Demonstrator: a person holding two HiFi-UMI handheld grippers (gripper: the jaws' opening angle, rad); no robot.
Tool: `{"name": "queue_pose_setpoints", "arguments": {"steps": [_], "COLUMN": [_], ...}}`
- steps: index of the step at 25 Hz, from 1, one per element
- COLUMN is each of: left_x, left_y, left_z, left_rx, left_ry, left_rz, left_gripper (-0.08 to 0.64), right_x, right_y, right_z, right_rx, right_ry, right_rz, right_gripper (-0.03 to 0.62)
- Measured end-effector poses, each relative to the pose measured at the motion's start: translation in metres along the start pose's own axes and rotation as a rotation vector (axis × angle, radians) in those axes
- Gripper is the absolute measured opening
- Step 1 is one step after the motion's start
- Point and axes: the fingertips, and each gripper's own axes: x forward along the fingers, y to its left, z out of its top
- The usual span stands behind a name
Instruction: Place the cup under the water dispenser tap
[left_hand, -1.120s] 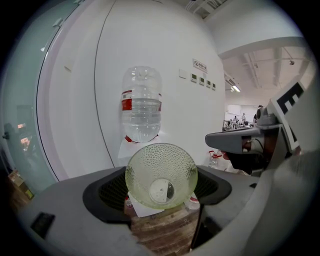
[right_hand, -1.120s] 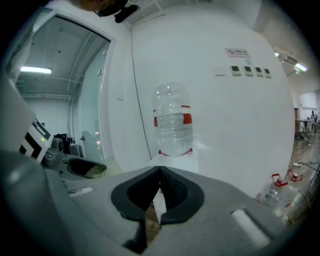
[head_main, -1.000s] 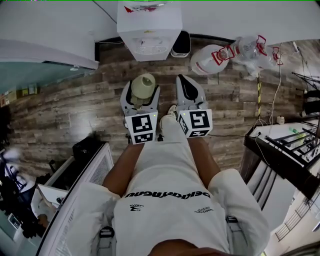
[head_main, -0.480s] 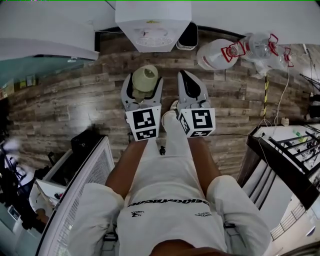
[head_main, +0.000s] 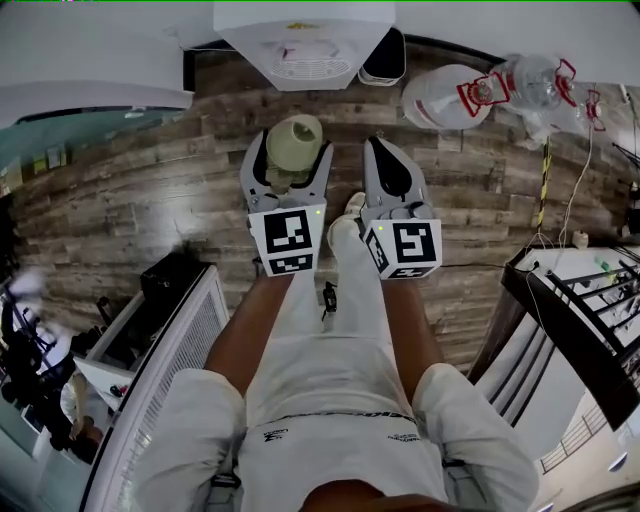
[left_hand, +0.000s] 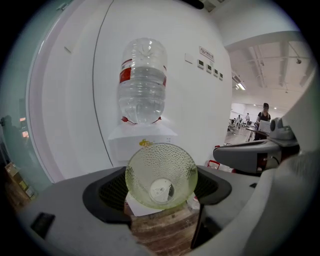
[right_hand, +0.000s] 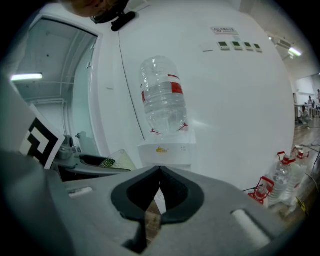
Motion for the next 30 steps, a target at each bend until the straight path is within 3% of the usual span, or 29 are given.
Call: {"name": "queue_pose_setpoints", "arguments": {"steps": [15,30], "left_x": [0.091,0.176], "left_y": [0.014,0.054], "left_z": [-0.054,-0.121], "left_rx": [0.032,0.063], "left_ry": [0.013,0.047], "left_rz": [0.011,0.039], "left_gripper": [0.376,0.376], "right_x": [0.041,0.069], "right_y": [-0.036,-0.059], "right_z": [-0.067,-0.115], "right_rx": [-0.002,-0.008], "right_ry": [0.034,0.071], "right_rz": [0.009,-0.006], "right_gripper": [-0.002,-0.002]}}
